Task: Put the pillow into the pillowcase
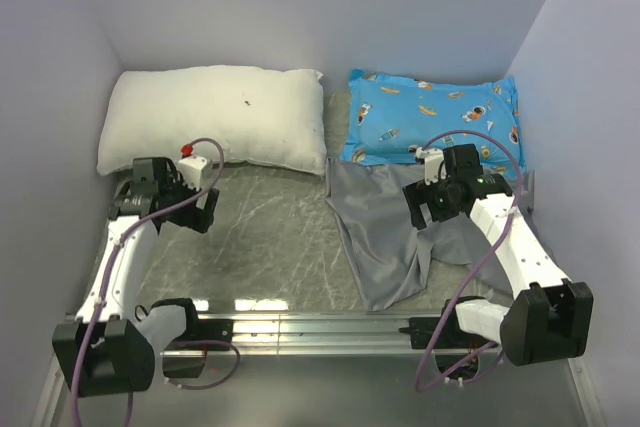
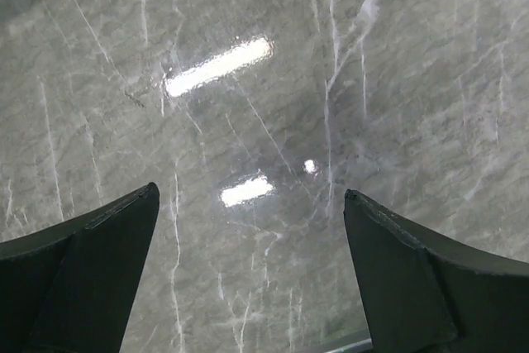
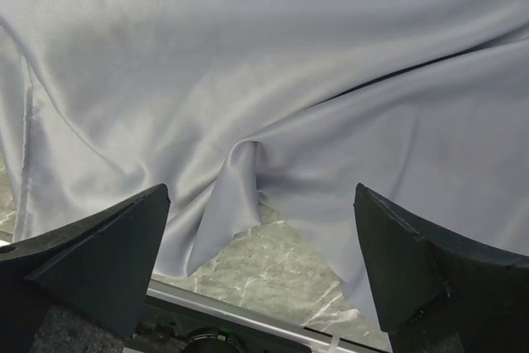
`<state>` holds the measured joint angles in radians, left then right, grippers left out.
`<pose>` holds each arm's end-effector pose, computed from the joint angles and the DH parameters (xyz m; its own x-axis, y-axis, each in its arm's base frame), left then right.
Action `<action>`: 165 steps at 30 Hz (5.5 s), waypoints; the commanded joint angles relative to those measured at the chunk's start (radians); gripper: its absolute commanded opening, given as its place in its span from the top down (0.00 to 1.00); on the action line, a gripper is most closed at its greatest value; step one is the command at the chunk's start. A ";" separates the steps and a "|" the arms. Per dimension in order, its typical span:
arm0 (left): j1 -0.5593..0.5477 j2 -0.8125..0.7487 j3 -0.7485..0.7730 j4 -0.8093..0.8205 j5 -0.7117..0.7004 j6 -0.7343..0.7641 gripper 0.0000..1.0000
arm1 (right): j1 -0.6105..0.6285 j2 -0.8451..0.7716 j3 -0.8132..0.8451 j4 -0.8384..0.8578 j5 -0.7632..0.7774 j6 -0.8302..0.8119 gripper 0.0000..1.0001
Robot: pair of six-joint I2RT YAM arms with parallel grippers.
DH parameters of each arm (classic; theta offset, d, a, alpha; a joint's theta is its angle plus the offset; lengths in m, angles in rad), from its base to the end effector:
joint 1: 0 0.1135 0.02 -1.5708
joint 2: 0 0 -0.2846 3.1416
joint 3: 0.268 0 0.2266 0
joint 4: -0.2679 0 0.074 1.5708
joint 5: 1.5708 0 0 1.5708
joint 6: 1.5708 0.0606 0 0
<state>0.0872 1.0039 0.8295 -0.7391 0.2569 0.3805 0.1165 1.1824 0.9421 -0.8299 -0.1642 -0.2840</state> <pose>0.1745 -0.0002 0.2698 -0.7060 0.2989 -0.6421 0.3583 0.9327 0.0402 0.2004 0.0334 0.2658 -0.7824 -0.3699 -0.5010 -0.4290 0.9033 0.0031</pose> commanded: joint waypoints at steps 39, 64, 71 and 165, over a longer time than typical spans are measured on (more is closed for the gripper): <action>0.275 1.035 1.215 -0.091 0.165 -0.399 1.00 | 0.006 0.048 0.063 0.009 -0.037 0.017 0.00; 0.327 0.225 0.698 -0.345 -0.143 -0.791 1.00 | 0.008 0.077 0.135 -0.015 -0.146 0.009 0.00; 0.333 0.085 0.553 -0.332 -0.310 -0.874 0.99 | 0.008 0.085 0.146 -0.014 -0.144 0.006 0.00; -0.412 0.150 0.063 -0.101 0.445 0.646 1.00 | 0.413 0.415 0.345 0.008 -0.044 0.224 1.00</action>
<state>-0.3351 1.1866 0.8795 -0.7448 0.6773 0.9871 0.5625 1.6287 1.2716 -0.7971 -0.1333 -0.0456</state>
